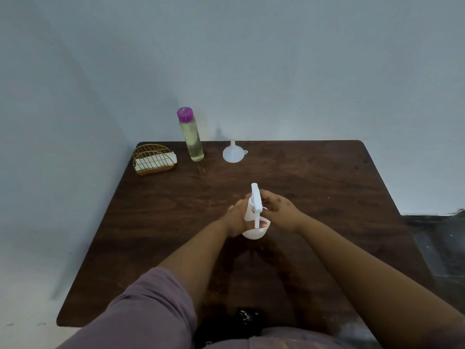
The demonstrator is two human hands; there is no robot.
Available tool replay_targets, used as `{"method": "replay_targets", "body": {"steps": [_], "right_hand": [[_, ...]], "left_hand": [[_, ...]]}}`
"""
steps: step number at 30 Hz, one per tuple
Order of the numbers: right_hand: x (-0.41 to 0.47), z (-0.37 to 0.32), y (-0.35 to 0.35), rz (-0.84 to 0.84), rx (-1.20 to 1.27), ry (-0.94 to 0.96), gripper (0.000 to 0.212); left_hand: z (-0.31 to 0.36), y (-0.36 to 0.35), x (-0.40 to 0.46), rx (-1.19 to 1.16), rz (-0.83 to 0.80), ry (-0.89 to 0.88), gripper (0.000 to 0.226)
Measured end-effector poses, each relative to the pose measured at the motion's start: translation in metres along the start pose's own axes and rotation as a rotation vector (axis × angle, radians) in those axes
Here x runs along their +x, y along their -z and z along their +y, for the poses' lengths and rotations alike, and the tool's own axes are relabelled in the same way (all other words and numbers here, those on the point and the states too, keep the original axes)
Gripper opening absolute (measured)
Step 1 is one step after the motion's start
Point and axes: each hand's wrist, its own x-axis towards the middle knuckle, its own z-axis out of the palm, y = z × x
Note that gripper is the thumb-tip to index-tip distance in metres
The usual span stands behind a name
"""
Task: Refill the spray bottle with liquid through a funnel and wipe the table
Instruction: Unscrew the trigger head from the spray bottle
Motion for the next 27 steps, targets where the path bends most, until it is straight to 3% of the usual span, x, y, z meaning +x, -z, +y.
{"method": "replay_targets", "body": {"steps": [3, 5, 9, 13, 16, 19, 23, 27], "right_hand": [[0.001, -0.001, 0.008, -0.117, 0.051, -0.042, 0.057], [0.004, -0.004, 0.003, -0.018, 0.017, -0.044, 0.067], [0.004, -0.005, -0.011, 0.189, -0.058, 0.008, 0.047], [-0.002, 0.004, 0.006, -0.035, 0.139, -0.044, 0.028], [-0.005, 0.002, 0.018, -0.185, 0.291, -0.133, 0.047], [0.001, -0.007, 0.019, -0.129, 0.069, -0.114, 0.075], [0.005, -0.007, 0.0, 0.126, -0.094, -0.013, 0.054], [-0.003, 0.004, 0.005, 0.074, -0.027, -0.026, 0.031]], "left_hand": [[-0.007, -0.003, 0.006, 0.014, 0.007, 0.018, 0.079], [-0.006, -0.004, 0.006, 0.023, 0.001, 0.013, 0.079], [-0.004, -0.002, 0.004, 0.028, 0.014, 0.061, 0.086], [-0.013, -0.005, 0.008, 0.013, 0.008, 0.046, 0.091], [0.0, -0.001, -0.001, 0.032, 0.007, 0.051, 0.084], [0.002, -0.001, -0.001, 0.025, -0.006, 0.032, 0.085], [-0.005, -0.002, 0.002, 0.036, 0.022, 0.064, 0.09], [-0.006, -0.002, 0.002, 0.043, 0.027, 0.065, 0.085]]}}
